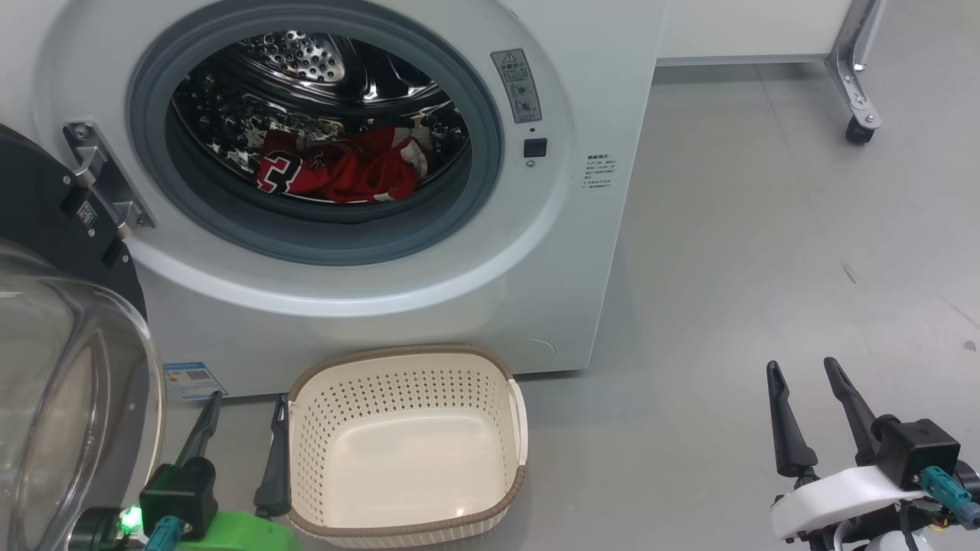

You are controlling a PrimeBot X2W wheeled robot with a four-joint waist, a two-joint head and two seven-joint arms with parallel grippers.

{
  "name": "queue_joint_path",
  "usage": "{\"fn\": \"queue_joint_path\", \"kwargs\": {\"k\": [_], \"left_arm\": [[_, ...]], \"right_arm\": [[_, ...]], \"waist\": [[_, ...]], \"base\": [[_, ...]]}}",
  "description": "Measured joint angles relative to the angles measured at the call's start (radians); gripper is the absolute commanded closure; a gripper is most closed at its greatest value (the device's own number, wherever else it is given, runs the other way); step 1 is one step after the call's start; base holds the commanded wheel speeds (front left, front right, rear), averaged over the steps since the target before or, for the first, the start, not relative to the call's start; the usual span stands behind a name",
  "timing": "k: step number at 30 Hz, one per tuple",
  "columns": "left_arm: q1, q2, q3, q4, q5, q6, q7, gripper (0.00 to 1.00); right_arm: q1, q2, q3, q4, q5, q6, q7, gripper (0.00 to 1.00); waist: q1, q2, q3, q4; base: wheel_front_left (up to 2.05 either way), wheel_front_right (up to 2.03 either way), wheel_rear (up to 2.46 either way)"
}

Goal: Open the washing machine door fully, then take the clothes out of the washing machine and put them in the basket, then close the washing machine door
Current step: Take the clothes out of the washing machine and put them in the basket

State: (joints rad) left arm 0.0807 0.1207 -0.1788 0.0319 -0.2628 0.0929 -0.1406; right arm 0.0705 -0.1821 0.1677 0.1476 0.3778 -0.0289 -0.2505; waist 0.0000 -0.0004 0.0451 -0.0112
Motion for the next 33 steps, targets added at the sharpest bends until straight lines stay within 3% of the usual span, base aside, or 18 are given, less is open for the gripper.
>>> {"fn": "queue_joint_path", "kwargs": {"k": [33], "left_arm": [[0.002,-0.004,-0.004,0.019,0.004,0.007,0.0,0.0]], "right_arm": [[0.005,-0.001,0.005,0.01,0.002,0.0,0.009,0.0]], "waist": [[0.0,0.0,-0.038,0.006]], "base": [[0.21,-0.21,0.0]]}}
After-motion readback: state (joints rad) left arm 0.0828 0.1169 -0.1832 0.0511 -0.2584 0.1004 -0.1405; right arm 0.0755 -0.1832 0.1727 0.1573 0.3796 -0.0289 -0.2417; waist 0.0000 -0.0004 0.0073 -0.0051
